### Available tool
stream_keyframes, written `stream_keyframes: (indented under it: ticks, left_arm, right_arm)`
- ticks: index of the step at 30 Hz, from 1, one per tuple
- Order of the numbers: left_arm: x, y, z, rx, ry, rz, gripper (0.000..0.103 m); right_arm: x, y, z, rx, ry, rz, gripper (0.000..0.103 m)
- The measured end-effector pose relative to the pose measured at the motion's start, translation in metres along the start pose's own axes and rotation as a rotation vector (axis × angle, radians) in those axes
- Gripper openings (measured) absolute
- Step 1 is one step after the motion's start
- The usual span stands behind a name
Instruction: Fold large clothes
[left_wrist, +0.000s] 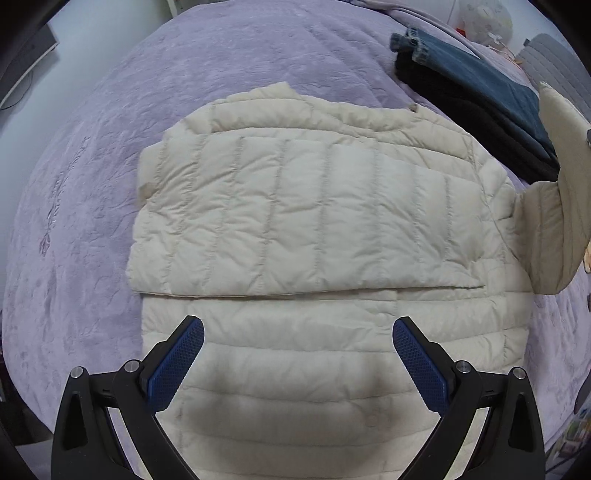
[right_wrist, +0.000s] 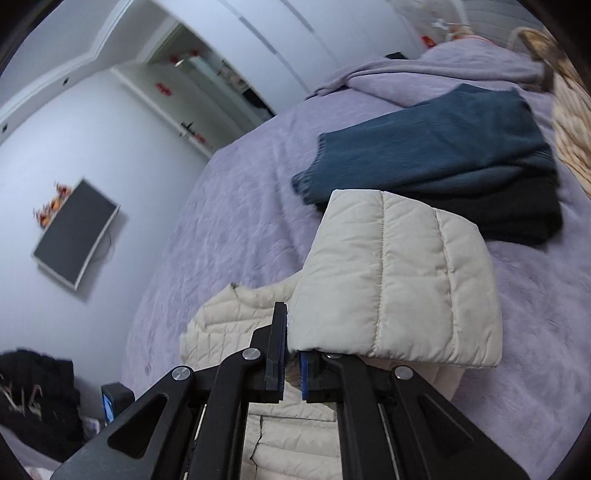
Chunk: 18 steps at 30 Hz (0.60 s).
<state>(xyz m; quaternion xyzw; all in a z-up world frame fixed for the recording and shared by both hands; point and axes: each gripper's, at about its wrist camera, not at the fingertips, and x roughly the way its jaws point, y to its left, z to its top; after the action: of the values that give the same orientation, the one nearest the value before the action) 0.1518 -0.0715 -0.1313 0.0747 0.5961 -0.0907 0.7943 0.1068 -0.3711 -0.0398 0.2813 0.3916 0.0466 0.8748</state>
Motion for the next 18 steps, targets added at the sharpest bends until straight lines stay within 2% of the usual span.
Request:
stream_keyframes:
  ticks: [3, 6, 9, 11, 12, 13, 14, 15, 16, 18]
  left_arm:
    - [0.004, 0.028, -0.002, -0.046, 0.000, 0.026, 0.102]
    - [0.008, 0.052, -0.003, -0.086, 0.004, 0.045, 0.102]
    - [0.013, 0.069, -0.005, -0.105, 0.005, 0.049, 0.102]
    - [0.015, 0.075, -0.006, -0.111, 0.003, 0.055, 0.102]
    - [0.017, 0.077, -0.007, -0.114, 0.003, 0.052, 0.102]
    - [0.018, 0.079, -0.007, -0.116, 0.003, 0.047, 0.102]
    - [0.020, 0.079, -0.007, -0.119, 0.004, 0.041, 0.102]
    - [0.021, 0.080, -0.007, -0.120, 0.005, 0.035, 0.102]
    - [0.022, 0.079, -0.007, -0.121, 0.004, 0.030, 0.102]
    - [0.024, 0.079, -0.006, -0.123, 0.001, 0.018, 0.102]
  right_arm:
    - [0.048, 0.049, -0.022, -0.129, 0.111, 0.011, 0.006]
    - [0.097, 0.078, -0.053, -0.188, 0.233, 0.014, 0.006]
    - [0.138, 0.082, -0.084, -0.179, 0.347, -0.020, 0.007]
    - [0.155, 0.073, -0.099, -0.153, 0.390, -0.064, 0.008]
    - [0.160, 0.067, -0.103, -0.128, 0.402, -0.079, 0.012]
    - [0.163, 0.062, -0.107, -0.096, 0.408, -0.081, 0.018]
    - [0.161, 0.057, -0.108, -0.063, 0.410, -0.073, 0.041]
    - [0.157, 0.054, -0.109, -0.037, 0.408, -0.059, 0.072]
    - [0.151, 0.051, -0.108, -0.022, 0.397, -0.055, 0.080]
    - [0.133, 0.049, -0.106, -0.011, 0.362, -0.072, 0.080]
